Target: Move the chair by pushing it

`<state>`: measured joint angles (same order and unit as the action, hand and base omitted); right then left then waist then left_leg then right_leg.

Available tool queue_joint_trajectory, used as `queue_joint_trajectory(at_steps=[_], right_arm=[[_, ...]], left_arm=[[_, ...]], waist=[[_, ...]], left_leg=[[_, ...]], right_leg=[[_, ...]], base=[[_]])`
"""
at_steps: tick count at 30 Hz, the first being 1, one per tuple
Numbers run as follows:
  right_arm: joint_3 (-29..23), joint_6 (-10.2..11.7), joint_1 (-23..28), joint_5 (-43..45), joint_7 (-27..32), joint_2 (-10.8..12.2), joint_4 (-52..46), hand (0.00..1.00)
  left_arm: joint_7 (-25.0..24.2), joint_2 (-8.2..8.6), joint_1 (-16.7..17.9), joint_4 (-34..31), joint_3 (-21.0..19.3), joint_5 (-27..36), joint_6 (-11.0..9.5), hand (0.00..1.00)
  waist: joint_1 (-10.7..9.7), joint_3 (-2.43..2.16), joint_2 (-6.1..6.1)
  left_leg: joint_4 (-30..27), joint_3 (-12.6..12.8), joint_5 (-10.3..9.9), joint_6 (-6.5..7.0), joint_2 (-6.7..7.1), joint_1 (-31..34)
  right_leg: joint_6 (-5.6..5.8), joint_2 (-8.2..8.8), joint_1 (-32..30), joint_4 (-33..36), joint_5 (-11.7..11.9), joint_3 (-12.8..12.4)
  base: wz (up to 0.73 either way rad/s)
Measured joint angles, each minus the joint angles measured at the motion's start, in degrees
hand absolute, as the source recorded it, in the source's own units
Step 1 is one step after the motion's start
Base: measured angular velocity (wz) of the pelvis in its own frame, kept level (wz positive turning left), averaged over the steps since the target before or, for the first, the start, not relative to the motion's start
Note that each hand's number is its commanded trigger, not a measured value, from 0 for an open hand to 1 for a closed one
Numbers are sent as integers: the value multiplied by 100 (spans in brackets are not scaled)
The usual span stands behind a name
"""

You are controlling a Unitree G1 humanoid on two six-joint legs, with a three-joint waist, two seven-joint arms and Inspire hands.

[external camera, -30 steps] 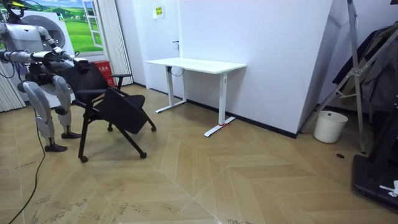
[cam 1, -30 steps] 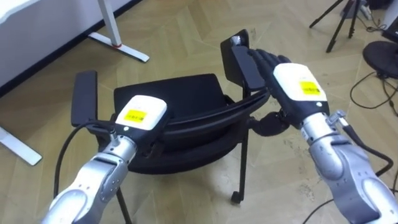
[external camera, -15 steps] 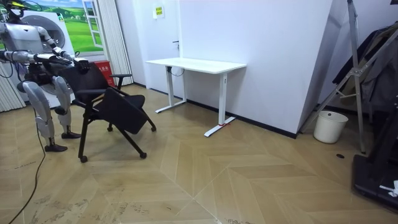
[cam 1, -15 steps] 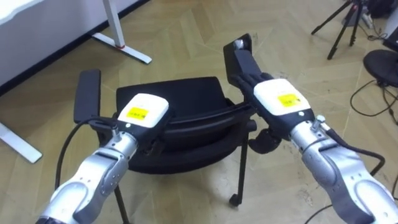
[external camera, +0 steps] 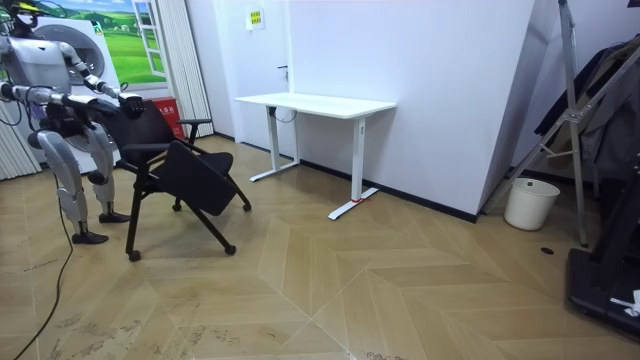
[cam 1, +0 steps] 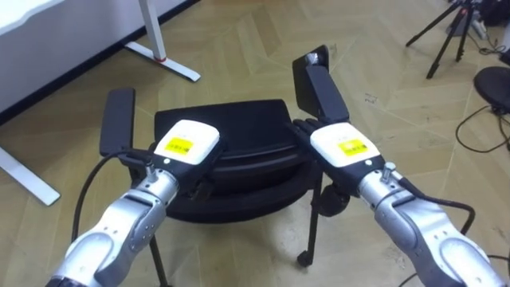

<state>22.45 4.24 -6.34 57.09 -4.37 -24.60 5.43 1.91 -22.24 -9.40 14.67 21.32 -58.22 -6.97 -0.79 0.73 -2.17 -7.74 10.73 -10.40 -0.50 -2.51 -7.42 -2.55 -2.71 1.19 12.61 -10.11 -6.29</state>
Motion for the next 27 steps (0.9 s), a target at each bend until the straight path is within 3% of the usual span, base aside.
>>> queue_joint_trajectory(at_steps=[14, 16, 17, 18, 19, 27], right_arm=[[117, -54, 0, -22, 701, 122, 334, 0], [119, -60, 0, -5, 720, 130, 345, 18], [119, -62, 0, -5, 728, 130, 355, 53], [119, -60, 0, -5, 743, 132, 376, 96], [121, -59, 0, -5, 749, 136, 392, 100], [123, -164, -180, -1, 1025, 255, 661, 100]], left_arm=[[48, 40, -12, -22, 62, 4, 48, 100], [36, 65, -18, -20, 64, 4, 63, 100], [30, 81, -20, -20, 64, 1, 73, 100], [29, 94, -20, -16, 67, 1, 83, 100], [29, 99, -21, -13, 74, 1, 88, 100], [14, 140, -11, -7, 174, 1, 136, 100]], waist=[[-43, -12, 34], [-45, -13, 35], [-45, -13, 35], [-46, -13, 35], [-46, -13, 35], [-15, -15, 37]], left_leg=[[-9, -179, 0, 0, 14, 88], [-9, -194, 0, 0, 14, 92], [-9, -199, 0, 0, 15, 92], [-9, -207, 0, 0, 16, 91], [-9, -210, 0, 0, 16, 88], [-8, -279, 0, -1, 15, 47]], right_leg=[[0, 30, -4, 2, 1, 169], [0, 50, -1, 2, 1, 211], [0, 51, 1, 2, 1, 240], [0, 52, 9, 2, 1, 270], [0, 53, 14, 2, 1, 287], [0, 75, 90, -9, 0, 509]], base=[[3], [2], [3], [3], [4], [7]])
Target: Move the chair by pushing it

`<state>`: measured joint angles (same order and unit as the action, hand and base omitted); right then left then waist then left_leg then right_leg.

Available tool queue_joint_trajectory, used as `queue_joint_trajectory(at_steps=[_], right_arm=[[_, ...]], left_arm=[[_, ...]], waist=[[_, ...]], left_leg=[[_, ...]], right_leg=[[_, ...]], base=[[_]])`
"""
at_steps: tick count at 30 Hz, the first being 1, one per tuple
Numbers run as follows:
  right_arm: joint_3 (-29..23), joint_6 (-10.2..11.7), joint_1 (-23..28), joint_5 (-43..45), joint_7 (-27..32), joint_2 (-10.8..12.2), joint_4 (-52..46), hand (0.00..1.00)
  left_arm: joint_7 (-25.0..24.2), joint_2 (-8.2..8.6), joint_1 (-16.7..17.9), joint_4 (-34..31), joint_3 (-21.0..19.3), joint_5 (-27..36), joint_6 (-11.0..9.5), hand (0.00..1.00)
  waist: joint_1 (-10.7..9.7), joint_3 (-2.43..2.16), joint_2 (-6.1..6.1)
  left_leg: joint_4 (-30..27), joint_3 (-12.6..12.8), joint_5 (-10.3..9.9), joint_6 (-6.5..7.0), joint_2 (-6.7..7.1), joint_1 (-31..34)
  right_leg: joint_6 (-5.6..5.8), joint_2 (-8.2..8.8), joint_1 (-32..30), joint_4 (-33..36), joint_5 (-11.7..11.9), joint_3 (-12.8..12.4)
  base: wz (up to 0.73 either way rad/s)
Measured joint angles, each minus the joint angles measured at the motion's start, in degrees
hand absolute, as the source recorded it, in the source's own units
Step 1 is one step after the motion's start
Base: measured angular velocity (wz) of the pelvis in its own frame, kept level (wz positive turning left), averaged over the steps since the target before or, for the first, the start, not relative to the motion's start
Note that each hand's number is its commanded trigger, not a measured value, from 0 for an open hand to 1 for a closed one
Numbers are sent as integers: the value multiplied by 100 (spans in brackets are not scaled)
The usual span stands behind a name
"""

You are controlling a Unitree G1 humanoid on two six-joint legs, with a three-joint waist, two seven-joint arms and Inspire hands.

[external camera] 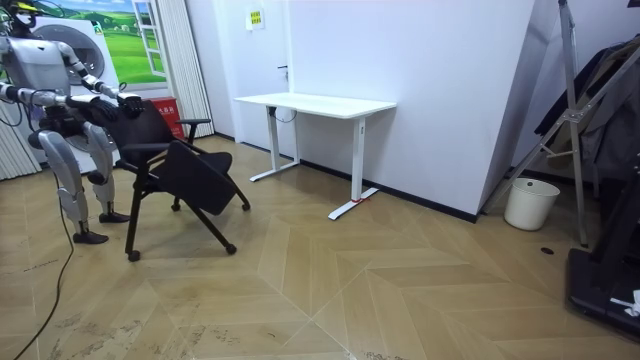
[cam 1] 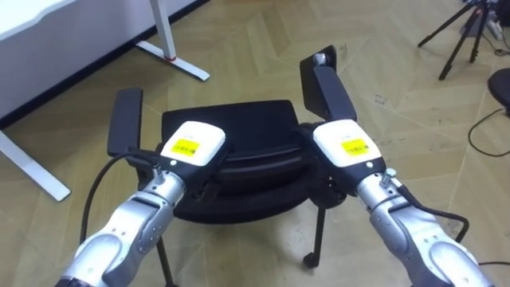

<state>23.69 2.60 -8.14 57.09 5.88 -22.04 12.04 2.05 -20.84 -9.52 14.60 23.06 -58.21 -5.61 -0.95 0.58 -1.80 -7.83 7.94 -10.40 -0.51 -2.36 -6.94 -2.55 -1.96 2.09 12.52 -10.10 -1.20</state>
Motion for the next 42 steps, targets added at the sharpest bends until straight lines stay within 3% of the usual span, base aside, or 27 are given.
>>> queue_joint_trajectory(at_steps=[4, 7, 21, 42], right_arm=[[-4, -52, -241, 35, 80, 116, 311, 100], [31, 57, -164, 255, 154, 79, 346, 100], [75, 255, -25, 417, 500, 133, 569, 100], [151, 305, -13, 407, 775, 129, 729, 100]], left_arm=[[0, -4, 0, -16, 70, -7, -131, 100], [2, -94, 48, -61, 77, -14, -215, 100], [-65, -147, 107, -57, 83, -14, -279, 100], [-94, -190, 119, -56, 82, -23, -316, 100]], waist=[[143, -6, -3], [163, -24, -32], [214, -56, -117], [236, -34, -141]], left_leg=[[0, -4, 0, 0, 1, -2], [0, -28, 0, -1, 5, -11], [1, -72, 0, -2, 21, -97], [-10, -189, 0, -3, 12, -128]], right_leg=[[0, 7, 11, -3, 0, 16], [-1, 18, 83, -87, 1, 63], [2, 80, 210, -186, 0, 152], [-9, 74, 286, -195, -8, 203]], base=[[2], [10], [2], [1]])
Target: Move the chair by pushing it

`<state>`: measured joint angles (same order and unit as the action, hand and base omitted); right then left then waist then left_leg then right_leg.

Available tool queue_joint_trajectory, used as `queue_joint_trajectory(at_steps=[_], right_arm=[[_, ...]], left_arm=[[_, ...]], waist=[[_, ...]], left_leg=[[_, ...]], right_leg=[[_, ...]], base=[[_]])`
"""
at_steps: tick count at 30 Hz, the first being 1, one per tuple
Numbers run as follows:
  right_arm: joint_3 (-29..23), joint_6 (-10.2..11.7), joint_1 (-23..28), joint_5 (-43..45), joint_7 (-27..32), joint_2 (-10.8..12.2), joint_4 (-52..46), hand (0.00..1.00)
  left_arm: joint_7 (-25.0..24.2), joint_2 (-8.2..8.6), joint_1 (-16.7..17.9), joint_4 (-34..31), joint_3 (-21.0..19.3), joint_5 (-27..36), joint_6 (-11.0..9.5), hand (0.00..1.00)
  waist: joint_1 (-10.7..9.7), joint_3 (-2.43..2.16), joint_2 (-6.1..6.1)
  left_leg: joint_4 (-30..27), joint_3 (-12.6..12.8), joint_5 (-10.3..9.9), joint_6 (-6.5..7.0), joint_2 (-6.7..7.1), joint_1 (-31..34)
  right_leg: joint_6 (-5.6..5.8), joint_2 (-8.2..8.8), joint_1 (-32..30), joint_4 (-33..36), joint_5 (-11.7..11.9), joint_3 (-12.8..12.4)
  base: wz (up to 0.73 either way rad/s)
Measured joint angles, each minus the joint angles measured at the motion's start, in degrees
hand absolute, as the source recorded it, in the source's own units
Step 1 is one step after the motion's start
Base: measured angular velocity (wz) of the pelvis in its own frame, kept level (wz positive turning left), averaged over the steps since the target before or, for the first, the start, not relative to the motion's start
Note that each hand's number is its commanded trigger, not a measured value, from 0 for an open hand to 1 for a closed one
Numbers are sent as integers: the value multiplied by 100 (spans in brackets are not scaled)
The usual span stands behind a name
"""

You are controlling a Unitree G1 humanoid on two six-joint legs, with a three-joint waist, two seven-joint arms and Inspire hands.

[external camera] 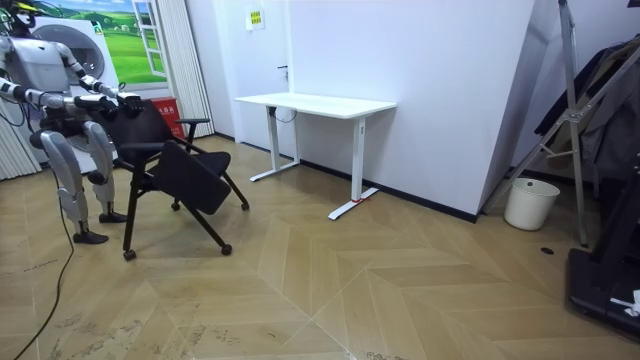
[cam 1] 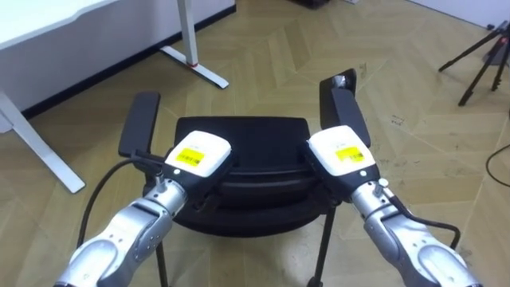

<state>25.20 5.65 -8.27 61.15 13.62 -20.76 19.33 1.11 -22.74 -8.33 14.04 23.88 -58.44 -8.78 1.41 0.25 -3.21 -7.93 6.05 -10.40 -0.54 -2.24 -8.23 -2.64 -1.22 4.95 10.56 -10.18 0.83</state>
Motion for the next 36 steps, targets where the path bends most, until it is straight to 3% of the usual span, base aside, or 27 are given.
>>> queue_joint_trajectory(at_steps=[4, 7, 10, 12, 14, 16, 19, 20, 21, 24, 26, 28, 29, 30, 31, 32, 33, 34, 35, 36], right_arm=[[18, 1, 28, 12, 6, 7, 32, 100], [36, 14, 18, 26, 12, 68, 137, 100], [55, 72, 15, -9, 13, 78, 251, 100], [59, 93, 49, 19, 18, 78, 249, 100], [53, 105, 105, 24, 115, 72, 255, 100], [35, 146, 182, 12, 254, -8, 245, 100], [36, 238, 334, 17, 482, -83, 225, 100], [45, 254, 405, 11, 603, -144, 215, 100], [52, 265, 441, 26, 648, -184, 159, 100], [41, 270, 433, 11, 752, -222, 164, 100], [42, 294, 434, 9, 867, -215, 160, 100], [28, 298, 442, -12, 953, -202, 137, 100], [4, 298, 425, -18, 962, -209, 111, 100], [-5, 296, 338, -21, 964, -200, 155, 100], [10, 296, 266, -21, 963, -185, 179, 100], [20, 293, 205, -12, 906, -159, 232, 100], [22, 303, 242, -14, 888, -162, 266, 100], [34, 325, 273, -23, 888, -162, 296, 100], [61, 361, 321, -80, 890, -133, 373, 100], [67, 364, 362, -94, 890, -89, 364, 100]], left_arm=[[61, 20, -15, 172, 0, -2, -66, 100], [110, 41, -15, 337, -13, -4, -121, 100], [152, 104, -21, 501, -13, 0, -139, 100], [212, 129, 16, 547, -15, 14, -144, 100], [247, 154, 54, 568, -19, 36, -152, 100], [337, 229, 67, 630, -15, 34, -182, 100], [433, 210, 238, 514, -14, 45, -252, 100], [466, 209, 271, 471, 8, 36, -279, 100], [481, 209, 304, 428, 9, 32, -297, 100], [486, 187, 297, 326, -1, 26, -296, 100], [480, 154, 286, 284, -40, 37, -298, 100], [479, 139, 276, 241, -79, 41, -309, 100], [478, 138, 228, 234, -99, 42, -329, 100], [479, 140, 146, 290, -109, 61, -335, 100], [478, 138, 96, 312, -110, 93, -336, 100], [459, 140, 20, 410, -103, 146, -350, 100], [447, 150, -40, 512, -74, 148, -410, 100], [456, 145, -47, 555, -50, 148, -429, 100], [475, 78, -64, 591, 13, 146, -457, 100], [501, -5, -64, 566, 53, 146, -466, 100]], waist=[[23, 2, -7], [46, 15, -10], [65, 36, -12], [65, 78, 49], [43, 104, 110], [54, 91, 115], [204, 59, 203], [256, 48, 222], [339, 9, 195], [353, -12, 125], [350, -25, 35], [334, -45, -58], [350, -52, -117], [354, -38, -113], [353, -6, -110], [340, 9, -39], [320, 23, -7], [318, 37, -6], [295, 46, 57], [312, 27, 94]], left_leg=[[-227, 22, -29, -47, -42, 71], [-696, 36, -169, -148, -127, 198], [-1457, 148, -242, -207, -193, 463], [-2601, 174, -250, -199, -344, 973], [-3366, 152, -268, -163, -499, 1513], [-3156, 158, -308, -99, -380, 1952], [-1814, 256, -66, -90, -240, 2356], [-1411, 247, 234, 1, -175, 2437], [-1182, 246, 520, 25, -142, 2421], [-1039, 297, 902, 194, 37, 2336], [-1098, 411, 923, 264, 185, 2292], [-1236, 530, 815, 419, 334, 2259], [-1358, 591, 709, 568, 454, 2250], [-1530, 616, 502, 635, 531, 2235], [-1631, 613, 434, 657, 535, 2218], [-1808, 609, 252, 683, 523, 2182], [-1889, 547, 88, 724, 525, 2048], [-1898, 504, 21, 729, 524, 1962], [-1879, 418, -94, 748, 509, 1784], [-1864, 268, -187, 761, 507, 1700]], right_leg=[[-23, -15, 30, 17, -16, 74], [-90, -13, 103, 97, -90, 173], [-176, -3, 135, 285, -253, 265], [-269, -55, 207, 421, -371, 339], [-343, -152, 231, 618, -533, 328], [-395, -141, 189, 815, -723, 359], [-344, -132, 221, 921, -868, 375], [-306, -131, 257, 926, -958, 350], [-271, -116, 280, 929, -988, 266], [-184, 52, 290, 1037, -1158, 193], [-95, 243, 296, 1187, -1361, 159], [20, 442, 334, 1284, -1511, 163], [121, 596, 335, 1450, -1602, 211], [238, 748, 189, 1994, -1657, 534], [332, 838, 39, 2437, -1605, 723], [484, 1019, -235, 3318, -1307, 921], [493, 1125, -456, 3967, -829, 1008], [493, 1161, -543, 4200, -550, 1029], [506, 1179, -663, 4557, -9, 1030], [532, 1136, -837, 4787, 81, 1025]], base=[[5], [9], [12], [24], [30], [14], [-30], [-18], [-15], [-9], [-5], [-2], [-10], [-17], [-18], [0], [8], [20], [14], [4]])
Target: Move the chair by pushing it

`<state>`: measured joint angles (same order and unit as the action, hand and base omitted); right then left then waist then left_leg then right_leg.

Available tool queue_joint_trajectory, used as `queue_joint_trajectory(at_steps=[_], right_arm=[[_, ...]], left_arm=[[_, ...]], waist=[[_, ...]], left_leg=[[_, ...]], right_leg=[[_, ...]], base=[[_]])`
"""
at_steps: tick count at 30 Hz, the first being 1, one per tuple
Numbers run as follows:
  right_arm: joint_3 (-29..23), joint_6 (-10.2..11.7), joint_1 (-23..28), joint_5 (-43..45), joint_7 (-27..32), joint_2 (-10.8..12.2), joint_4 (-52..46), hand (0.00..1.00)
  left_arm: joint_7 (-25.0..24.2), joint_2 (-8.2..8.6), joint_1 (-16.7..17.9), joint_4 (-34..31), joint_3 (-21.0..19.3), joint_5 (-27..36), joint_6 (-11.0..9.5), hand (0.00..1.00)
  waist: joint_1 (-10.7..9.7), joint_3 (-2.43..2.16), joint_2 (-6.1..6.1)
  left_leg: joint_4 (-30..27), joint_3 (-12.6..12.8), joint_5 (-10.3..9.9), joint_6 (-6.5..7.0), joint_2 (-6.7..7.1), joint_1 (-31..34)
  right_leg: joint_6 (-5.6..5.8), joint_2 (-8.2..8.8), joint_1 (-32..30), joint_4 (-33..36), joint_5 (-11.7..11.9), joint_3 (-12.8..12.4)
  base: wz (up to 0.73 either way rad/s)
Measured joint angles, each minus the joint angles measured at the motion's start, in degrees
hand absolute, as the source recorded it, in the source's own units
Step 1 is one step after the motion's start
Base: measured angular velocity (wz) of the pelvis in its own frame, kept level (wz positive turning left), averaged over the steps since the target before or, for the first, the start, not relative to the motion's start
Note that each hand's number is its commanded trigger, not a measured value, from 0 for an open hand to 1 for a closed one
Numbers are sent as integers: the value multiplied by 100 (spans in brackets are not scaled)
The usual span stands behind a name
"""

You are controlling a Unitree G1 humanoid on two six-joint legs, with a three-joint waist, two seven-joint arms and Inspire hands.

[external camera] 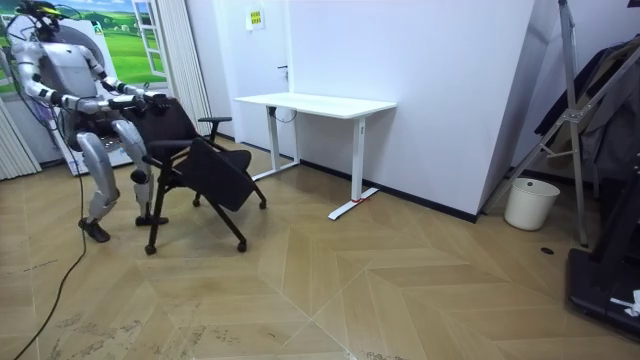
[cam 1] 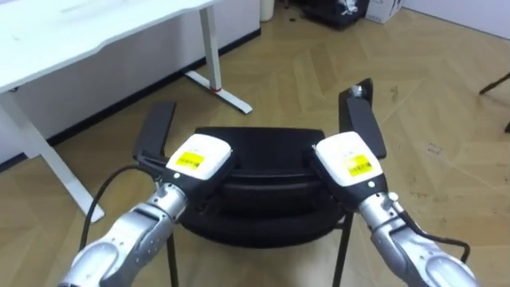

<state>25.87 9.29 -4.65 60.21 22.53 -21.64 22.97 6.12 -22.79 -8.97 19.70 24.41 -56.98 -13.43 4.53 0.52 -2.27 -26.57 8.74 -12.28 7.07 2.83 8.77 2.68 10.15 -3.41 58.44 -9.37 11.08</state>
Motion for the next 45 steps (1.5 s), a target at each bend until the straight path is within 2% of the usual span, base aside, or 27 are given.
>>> queue_joint_trajectory(at_steps=[2, 4, 6, 7, 8, 9, 10, 11, 12, 13, 14, 16, 17, 19, 21, 22, 24, 26, 27, 31, 33, 34, 36, 38, 40, 42, 45], right_arm=[[38, -3, -9, -3, -1, 68, -5, 100], [108, -10, -8, -29, 34, 113, 85, 100], [180, -24, 16, -45, 66, 122, 52, 100], [189, -24, 20, -42, 66, 137, 59, 100], [199, -21, 28, -43, 66, 175, 93, 100], [200, -1, 29, -45, 67, 171, 114, 100], [200, 12, 27, -44, 68, 171, 117, 100], [198, 52, 24, -40, 68, 173, 116, 100], [202, 87, 25, 19, 66, 174, 69, 100], [200, 86, 24, 57, 65, 172, 48, 100], [190, 71, -20, 64, 62, 141, 10, 100], [184, 76, -130, 83, -27, 116, 16, 100], [160, 76, -185, 90, -78, 115, 22, 100], [159, 75, -328, 75, -208, 134, 57, 100], [156, 74, -402, 76, -354, 164, 87, 100], [156, 78, -397, 61, -379, 164, 95, 100], [156, 132, -376, 86, -379, 163, 134, 100], [155, 165, -379, 84, -361, 144, 144, 100], [155, 171, -374, 91, -313, 125, 149, 100], [145, 195, -364, 135, -301, 80, 205, 100], [92, 211, -347, 189, -245, 45, 161, 100], [77, 211, -340, 201, -225, 32, 153, 100], [41, 214, -324, 282, -204, -14, 87, 100], [30, 213, -287, 316, -142, -86, 33, 100], [17, 213, -244, 331, -126, -139, -82, 100], [18, 199, -205, 301, -126, -194, -184, 100], [-9, 190, -206, 283, -126, -197, -233, 100]], left_arm=[[37, -113, -8, -44, 0, -2, -25, 100], [102, -164, -11, 29, 5, -1, -74, 100], [180, -179, -6, 92, 4, -2, -82, 100], [188, -172, -6, 103, 5, -3, -86, 100], [193, -194, -5, 145, 4, -2, -87, 100], [209, -176, -8, 175, 0, -2, -84, 100], [219, -173, -6, 183, -4, -1, -83, 100], [222, -156, 19, 183, -39, 5, -81, 100], [223, -114, 107, 176, -145, 0, -78, 100], [227, -118, 115, 171, -159, -2, -78, 100], [230, -112, 82, 165, -162, 5, -76, 100], [248, -69, 81, 168, -210, 19, -58, 100], [247, -27, 69, 168, -255, 5, -44, 100], [246, -14, 70, 176, -321, 4, -43, 100], [235, -20, 64, 179, -346, 4, -38, 100], [236, -18, 67, 183, -342, -2, -38, 100], [251, 8, 108, 208, -347, -5, -38, 100], [330, 23, 138, 213, -354, -4, -38, 100], [372, 62, 135, 246, -352, -3, -38, 100], [490, 160, 126, 368, -303, -54, -23, 100], [562, 203, 120, 329, -296, -107, 10, 100], [567, 220, 110, 312, -293, -120, 22, 100], [567, 274, 173, 127, -293, -149, 144, 100], [568, 321, 248, 14, -293, -166, 205, 100], [572, 332, 339, -121, -293, -169, 259, 100], [570, 330, 374, -234, -286, -168, 307, 100], [525, 288, 375, -356, -275, -168, 376, 100]], waist=[[61, 39, 49], [23, 48, 89], [-27, 51, 83], [-41, 50, 83], [-134, 50, 86], [-189, 52, 81], [-221, 52, 76], [-283, 56, 53], [-298, 43, 13], [-295, 22, 45], [-298, -30, 126], [-272, -34, 165], [-258, -46, 212], [-249, -34, 195], [-250, 5, 131], [-249, 17, 110], [-248, 38, 38], [-220, 37, -3], [-232, 48, -24], [-257, 49, -132], [-272, 33, -203], [-270, 36, -216], [-237, 17, -245], [-192, 5, -225], [-102, -5, -215], [25, -13, -242], [92, -29, -299]], left_leg=[[64, -209, -77, -6, -18, -121], [212, -401, -109, -16, -16, -307], [348, -578, -202, -43, -11, -518], [358, -629, -242, -63, -10, -571], [359, -787, -331, -100, -2, -700], [339, -949, -426, -148, 13, -794], [322, -1025, -482, -178, 21, -843], [276, -1173, -608, -233, 33, -956], [267, -1271, -741, -314, -4, -1080], [247, -1321, -793, -371, -41, -1111], [125, -1425, -933, -504, -167, -1120], [87, -1512, -1084, -623, -335, -1225], [86, -1538, -1170, -710, -459, -1307], [-184, -1446, -1226, -810, -633, -1336], [-976, -1260, -1192, -865, -808, -1141], [-1584, -1164, -1068, -1033, -948, -947], [-2553, -1026, -505, -1072, -1177, -631], [-2903, -874, -210, -1080, -1320, -365], [-2894, -794, -232, -1069, -1341, -156], [-2193, -358, -239, -1055, -1241, 353], [-1226, -110, -194, -1060, -1010, 684], [-912, -44, -151, -1023, -979, 733], [282, 203, 241, -921, -682, 846], [749, 382, 637, -857, -503, 868], [997, 528, 920, -765, -366, 829], [1225, 572, 1280, -413, -181, 705], [1186, 575, 1490, -206, -13, 694]], right_leg=[[-38, -88, -432, 117, -285, 37], [-43, -234, -814, -287, -470, 58], [-72, -363, -1191, -1432, -480, 23], [-94, -388, -1236, -1811, -444, 29], [-104, -461, -1224, -2631, -296, -21], [-91, -524, -1163, -3405, -63, -160], [-71, -548, -1136, -3699, 57, -246], [-55, -564, -1061, -4066, 326, -413], [-156, -625, -974, -4019, 637, -442], [-196, -674, -958, -3965, 674, -433], [-255, -772, -932, -3819, 650, -324], [-504, -869, -902, -3582, 541, -100], [-612, -949, -865, -3417, 353, 30], [-719, -1008, -807, -3120, -21, 181], [-808, -1026, -640, -2877, -355, 383], [-915, -1023, -488, -2736, -551, 543], [-1024, -1024, -154, -2646, -879, 754], [-1100, -997, 20, -2697, -1010, 906], [-1126, -995, 170, -2843, -1035, 1040], [-1121, -983, 594, -3385, -1039, 1286], [-1119, -986, 794, -3657, -1039, 1421], [-1118, -988, 841, -3725, -1039, 1459], [-1095, -1005, 966, -3943, -1052, 1515], [-1048, -1019, 1080, -4055, -1076, 1531], [-972, -1024, 1192, -4076, -1117, 1549], [-824, -1023, 1319, -4045, -1196, 1600], [-597, -1001, 1369, -3930, -1319, 1607]], base=[[-7], [17], [36], [47], [63], [69], [73], [62], [55], [44], [35], [31], [35], [39], [42], [58], [58], [38], [40], [38], [33], [28], [14], [3], [-6], [-3], [2]])
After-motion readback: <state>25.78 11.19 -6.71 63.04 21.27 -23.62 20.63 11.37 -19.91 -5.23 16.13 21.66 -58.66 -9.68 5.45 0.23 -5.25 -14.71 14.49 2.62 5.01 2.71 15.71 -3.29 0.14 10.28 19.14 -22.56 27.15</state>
